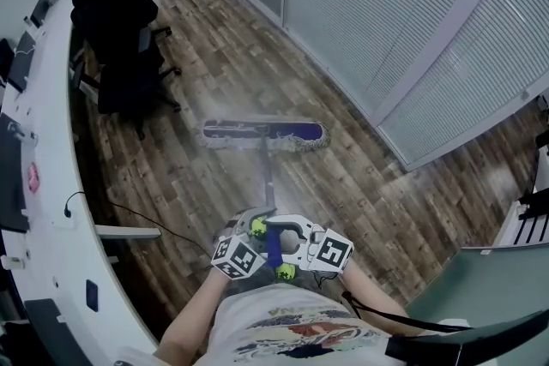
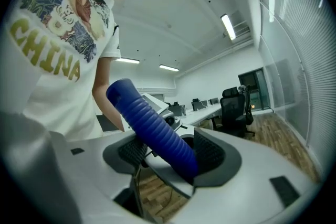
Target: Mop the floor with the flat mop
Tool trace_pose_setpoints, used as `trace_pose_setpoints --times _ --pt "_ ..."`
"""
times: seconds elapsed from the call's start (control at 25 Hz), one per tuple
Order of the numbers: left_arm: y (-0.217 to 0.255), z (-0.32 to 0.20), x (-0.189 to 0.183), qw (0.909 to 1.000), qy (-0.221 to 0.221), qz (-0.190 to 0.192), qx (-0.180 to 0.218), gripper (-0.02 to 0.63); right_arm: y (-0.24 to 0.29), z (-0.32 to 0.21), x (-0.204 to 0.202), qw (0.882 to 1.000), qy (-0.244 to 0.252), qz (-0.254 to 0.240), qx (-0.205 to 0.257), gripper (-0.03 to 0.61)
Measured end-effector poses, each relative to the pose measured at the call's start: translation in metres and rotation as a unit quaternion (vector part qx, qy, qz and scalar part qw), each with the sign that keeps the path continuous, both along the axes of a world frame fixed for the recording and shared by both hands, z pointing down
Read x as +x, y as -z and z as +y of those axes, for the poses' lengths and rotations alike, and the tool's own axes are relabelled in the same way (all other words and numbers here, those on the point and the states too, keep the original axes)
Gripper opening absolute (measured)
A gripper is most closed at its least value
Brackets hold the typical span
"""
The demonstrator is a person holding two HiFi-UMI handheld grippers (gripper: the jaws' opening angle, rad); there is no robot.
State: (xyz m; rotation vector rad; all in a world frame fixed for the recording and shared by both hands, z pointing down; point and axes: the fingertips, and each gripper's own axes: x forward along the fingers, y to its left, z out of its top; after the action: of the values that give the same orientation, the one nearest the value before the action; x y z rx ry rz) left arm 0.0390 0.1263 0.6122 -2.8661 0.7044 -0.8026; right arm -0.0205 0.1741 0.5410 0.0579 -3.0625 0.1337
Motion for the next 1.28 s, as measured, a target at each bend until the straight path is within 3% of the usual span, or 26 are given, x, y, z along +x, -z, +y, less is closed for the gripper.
trace_pose_setpoints --times 0.24,0.52,0.72,0.84,1.08,1.28 --pt "0.018 -0.052 -0.019 0.9996 0.010 0.026 0.009 0.152 0.020 -0.053 -0.019 1.000 -0.011 -0.024 0.005 0.256" --pt "0.004 -0.112 -0.060 0.9999 -0.003 0.007 -0.011 0.150 0.004 -0.114 -0.063 1.000 -0.011 0.009 0.003 0.256" --pt "0.006 -0.166 -0.084 0.9999 -0.011 0.001 -0.012 0.150 0.009 -0.169 -0.088 1.000 -0.027 -0.012 -0.007 0.256" --pt "0.005 -0.194 -0.087 0.9998 -0.012 0.000 -0.014 0.150 0.008 -0.197 -0.091 0.999 -0.031 -0.013 -0.017 0.256" --pt "0.003 -0.256 -0.085 0.9999 -0.005 -0.002 -0.011 0.150 0.007 -0.259 -0.088 1.000 -0.016 -0.019 0.013 0.256" --pt "0.000 -0.341 -0.085 0.9999 0.003 -0.008 -0.013 0.150 0.003 -0.343 -0.087 1.000 -0.014 -0.024 -0.009 0.256"
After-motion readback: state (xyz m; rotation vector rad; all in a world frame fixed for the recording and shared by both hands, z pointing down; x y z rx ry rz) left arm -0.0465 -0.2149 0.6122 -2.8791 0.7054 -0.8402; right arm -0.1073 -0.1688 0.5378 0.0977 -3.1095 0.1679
